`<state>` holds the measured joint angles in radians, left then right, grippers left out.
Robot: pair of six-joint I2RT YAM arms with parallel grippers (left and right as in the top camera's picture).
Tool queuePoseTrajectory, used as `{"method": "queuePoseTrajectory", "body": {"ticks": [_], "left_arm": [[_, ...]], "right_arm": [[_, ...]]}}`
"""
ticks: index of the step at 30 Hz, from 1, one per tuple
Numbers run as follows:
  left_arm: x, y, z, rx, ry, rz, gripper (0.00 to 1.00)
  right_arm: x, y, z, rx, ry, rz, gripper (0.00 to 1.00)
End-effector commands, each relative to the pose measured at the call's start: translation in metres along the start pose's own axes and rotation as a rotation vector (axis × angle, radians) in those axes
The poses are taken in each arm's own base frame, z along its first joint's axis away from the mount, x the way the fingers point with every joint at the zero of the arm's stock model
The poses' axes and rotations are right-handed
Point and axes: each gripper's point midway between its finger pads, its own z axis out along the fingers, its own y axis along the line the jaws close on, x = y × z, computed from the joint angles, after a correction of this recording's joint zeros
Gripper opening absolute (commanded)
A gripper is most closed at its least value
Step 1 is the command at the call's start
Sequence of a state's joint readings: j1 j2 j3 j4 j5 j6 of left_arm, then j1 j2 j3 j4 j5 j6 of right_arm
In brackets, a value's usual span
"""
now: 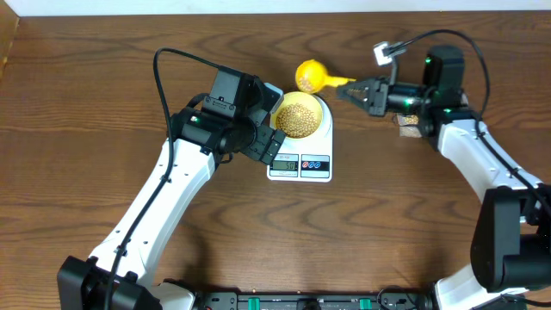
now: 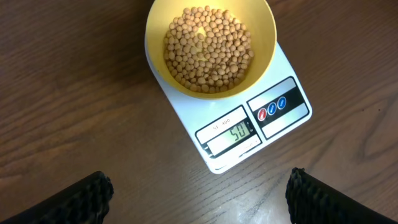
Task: Scoop item into bowl and weigh 50g on scale
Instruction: 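Lift the yellow scoop out and carry it right to the soybean tub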
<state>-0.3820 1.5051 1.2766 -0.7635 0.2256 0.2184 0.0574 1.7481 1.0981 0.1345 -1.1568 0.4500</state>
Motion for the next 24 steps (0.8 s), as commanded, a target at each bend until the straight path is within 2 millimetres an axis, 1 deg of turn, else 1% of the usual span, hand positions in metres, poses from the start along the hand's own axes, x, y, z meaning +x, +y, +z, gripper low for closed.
{"method": "queuePoseTrajectory", "body": {"ticks": [1,3,7,13,17,22,24], "left_arm": [[-0.001,0.001,-0.005,-0.011,-0.009,0.02,0.91],[-0.001,0.001,-0.005,-0.011,-0.009,0.02,0.91],[-0.001,0.001,-0.005,-0.011,-0.009,0.02,0.91],[-0.001,0.001,-0.005,-0.011,-0.009,0.02,0.91],[-0.001,0.001,-0.005,-0.011,-0.009,0.02,0.91],[-0.001,0.001,-0.005,-0.011,-0.009,0.02,0.91],[-0.001,0.001,-0.005,-0.011,-0.009,0.02,0.91]], "right_arm": [[-0.011,-0.011,-0.019,0.006,-0.041,0.129,0.01],[-0.02,-0.02,-0.035,0.026,-0.08,0.171,0.01],[-0.034,-0.04,-0.072,0.067,-0.161,0.248,0.02],[-0.046,-0.058,-0.121,0.098,-0.252,0.283,0.02],[-0.051,-0.061,-0.144,0.113,-0.294,0.289,0.01],[-0.061,-0.06,-0.166,0.162,-0.353,0.254,0.01],[-0.063,-0.062,-0.173,0.203,-0.377,0.247,0.01]]}}
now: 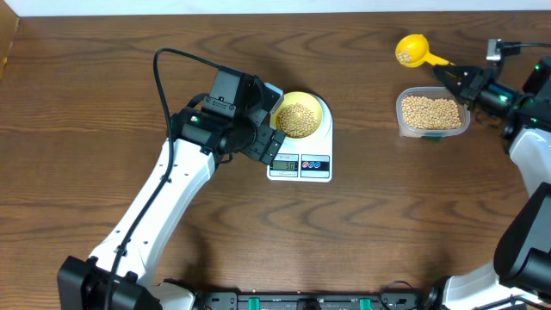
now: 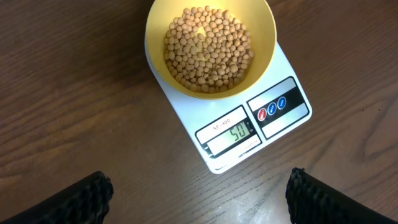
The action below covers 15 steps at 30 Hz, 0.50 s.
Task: Scoop item into bowl and weigh 50g on scale
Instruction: 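Lift the yellow scoop out and carry it right to the soybean tub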
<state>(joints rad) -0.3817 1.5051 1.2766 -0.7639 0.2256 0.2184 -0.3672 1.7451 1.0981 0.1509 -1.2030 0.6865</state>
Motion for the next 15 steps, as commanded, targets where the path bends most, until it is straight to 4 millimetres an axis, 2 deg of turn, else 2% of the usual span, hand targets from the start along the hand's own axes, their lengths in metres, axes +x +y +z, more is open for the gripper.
{"method": "queuePoseTrajectory", "body": {"ticks": [1,5,15], "left_arm": [[-0.001,0.0,-0.005,-0.011,-0.009,0.02,0.91],[-0.001,0.0,-0.005,-0.011,-0.009,0.02,0.91],[-0.001,0.0,-0.005,-0.011,-0.009,0.02,0.91]], "right_arm": [[-0.011,0.006,-0.015,0.071,-0.068,-0.055,0.01],[-0.008,-0.002,-0.025,0.192,-0.096,-0.072,0.02],[0.01,0.003,-0.056,0.437,-0.111,-0.155,0.01]]}}
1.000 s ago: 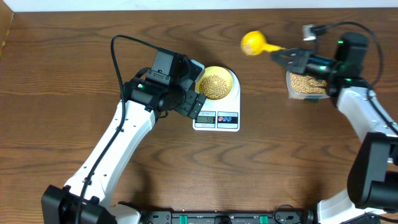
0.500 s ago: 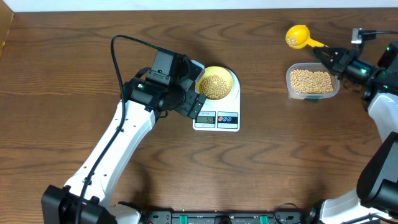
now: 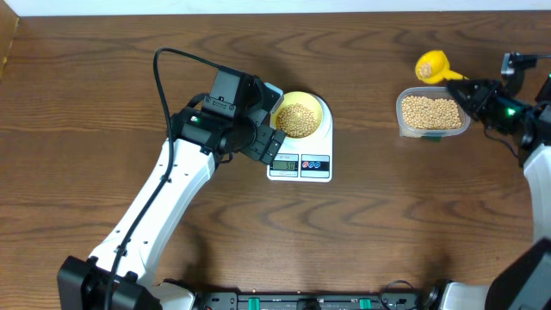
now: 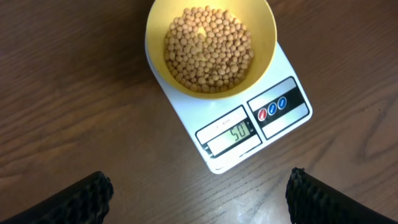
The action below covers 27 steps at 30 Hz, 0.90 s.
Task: Scoop item into bowl and weigh 50g on scale
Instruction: 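Lift the yellow scoop out and carry it right to the soybean tub, then lower the scoop into the tub and tip out its soybeans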
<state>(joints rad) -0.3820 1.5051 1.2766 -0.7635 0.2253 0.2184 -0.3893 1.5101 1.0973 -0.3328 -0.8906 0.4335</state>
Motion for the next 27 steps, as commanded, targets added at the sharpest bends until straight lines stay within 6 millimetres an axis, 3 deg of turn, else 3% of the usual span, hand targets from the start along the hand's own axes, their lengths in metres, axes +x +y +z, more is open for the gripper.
{"method": "queuePoseTrajectory", "body": {"ticks": [1,15,27], "left_arm": [[-0.001,0.001,-0.005,-0.011,-0.009,0.02,0.91],[-0.001,0.001,-0.005,-0.011,-0.009,0.02,0.91],[-0.001,0.001,-0.005,-0.011,-0.009,0.02,0.91]], "right_arm": [[-0.004,-0.004,-0.017,0.121,-0.052,-0.131,0.01],[0.014,-0.054,-0.038,0.488,0.045,-0.404,0.01],[0.024,-0.052,-0.021,0.671,0.171,-0.784,0.01]]}}
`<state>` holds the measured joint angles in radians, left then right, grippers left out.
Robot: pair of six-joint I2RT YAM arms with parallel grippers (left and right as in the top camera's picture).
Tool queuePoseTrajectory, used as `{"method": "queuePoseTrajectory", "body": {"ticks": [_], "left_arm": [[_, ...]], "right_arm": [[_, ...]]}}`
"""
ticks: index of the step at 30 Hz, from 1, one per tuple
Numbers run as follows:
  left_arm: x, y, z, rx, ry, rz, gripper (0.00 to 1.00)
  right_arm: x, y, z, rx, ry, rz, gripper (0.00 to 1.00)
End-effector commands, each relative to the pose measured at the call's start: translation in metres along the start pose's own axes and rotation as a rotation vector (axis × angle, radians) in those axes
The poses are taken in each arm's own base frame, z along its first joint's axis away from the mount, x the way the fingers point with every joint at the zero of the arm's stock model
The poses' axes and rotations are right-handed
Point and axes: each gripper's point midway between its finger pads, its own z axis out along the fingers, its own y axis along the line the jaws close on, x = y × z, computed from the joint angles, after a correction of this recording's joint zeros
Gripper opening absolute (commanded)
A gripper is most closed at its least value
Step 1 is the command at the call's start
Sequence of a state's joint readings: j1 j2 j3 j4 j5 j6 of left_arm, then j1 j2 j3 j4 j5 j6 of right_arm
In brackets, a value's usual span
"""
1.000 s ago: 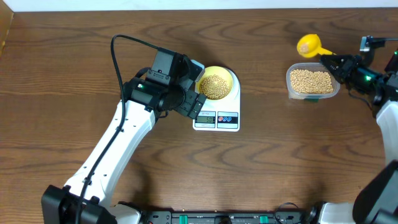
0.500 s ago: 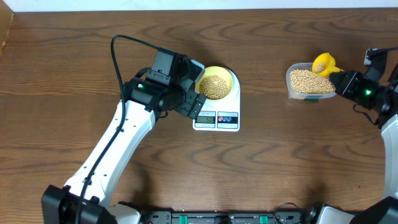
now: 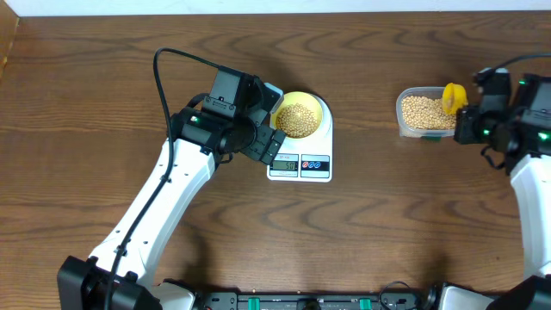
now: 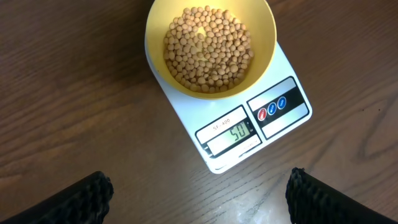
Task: Scoop item into bowl and weigh 50g on scale
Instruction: 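Lower the scoop into the tub and tip out its soybeans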
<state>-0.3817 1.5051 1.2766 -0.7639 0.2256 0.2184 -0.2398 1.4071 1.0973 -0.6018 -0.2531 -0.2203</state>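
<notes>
A yellow bowl (image 4: pixel 210 46) full of beige beans sits on the white scale (image 4: pixel 283 81), whose display (image 4: pixel 236 132) reads 50. My left gripper (image 4: pixel 198 202) hovers open just in front of the scale, nothing between its fingers (image 4: pixel 81 198). In the overhead view the left gripper (image 3: pixel 273 145) is at the scale's left front. My right gripper (image 3: pixel 470 120) is shut on the yellow scoop (image 3: pixel 454 96), which is tipped over the right end of the clear bean container (image 3: pixel 428 112). The scoop's handle is hidden by the gripper.
The scale (image 3: pixel 300 155) stands mid-table with the bowl (image 3: pixel 300 116) on its back half. The bean container lies far right. Bare dark wood table (image 3: pixel 103 103) spreads around both, and the table's back edge runs along the top.
My right gripper has moved forward and down. The scoop was behind the container's right corner and now is tipped over its right end. The left arm, bowl and reading are unchanged.
The scoop was held just behind the bowl on the scale, which read 50. Then it was far right behind the bean container with a few beans in it, then nearer the container's back right corner, and now it is tipped over the container's right end.
</notes>
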Motion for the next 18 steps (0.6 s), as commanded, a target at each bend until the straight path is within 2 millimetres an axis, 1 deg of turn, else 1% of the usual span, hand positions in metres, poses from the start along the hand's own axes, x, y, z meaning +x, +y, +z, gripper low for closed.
{"method": "queuePoseTrajectory", "body": {"ticks": [1,5,8,11,14,18], "left_arm": [[-0.001,0.0,-0.005,-0.011,-0.009,0.02,0.91],[-0.001,0.0,-0.005,-0.011,-0.009,0.02,0.91],[-0.001,0.0,-0.005,-0.011,-0.009,0.02,0.91],[-0.001,0.0,-0.005,-0.011,-0.009,0.02,0.91],[-0.001,0.0,-0.005,-0.011,-0.009,0.02,0.91],[-0.001,0.0,-0.005,-0.011,-0.009,0.02,0.91]], "right_arm": [[-0.002,-0.004,-0.001,0.132,0.027,-0.169,0.01],[-0.003,0.008,0.003,0.192,0.057,-0.304,0.01],[-0.004,0.008,0.002,0.263,0.076,-0.339,0.01],[-0.004,0.002,-0.001,0.331,0.088,-0.354,0.01],[-0.006,0.002,-0.001,0.337,0.084,-0.35,0.01],[-0.006,0.002,-0.001,0.339,0.074,-0.291,0.01]]}}
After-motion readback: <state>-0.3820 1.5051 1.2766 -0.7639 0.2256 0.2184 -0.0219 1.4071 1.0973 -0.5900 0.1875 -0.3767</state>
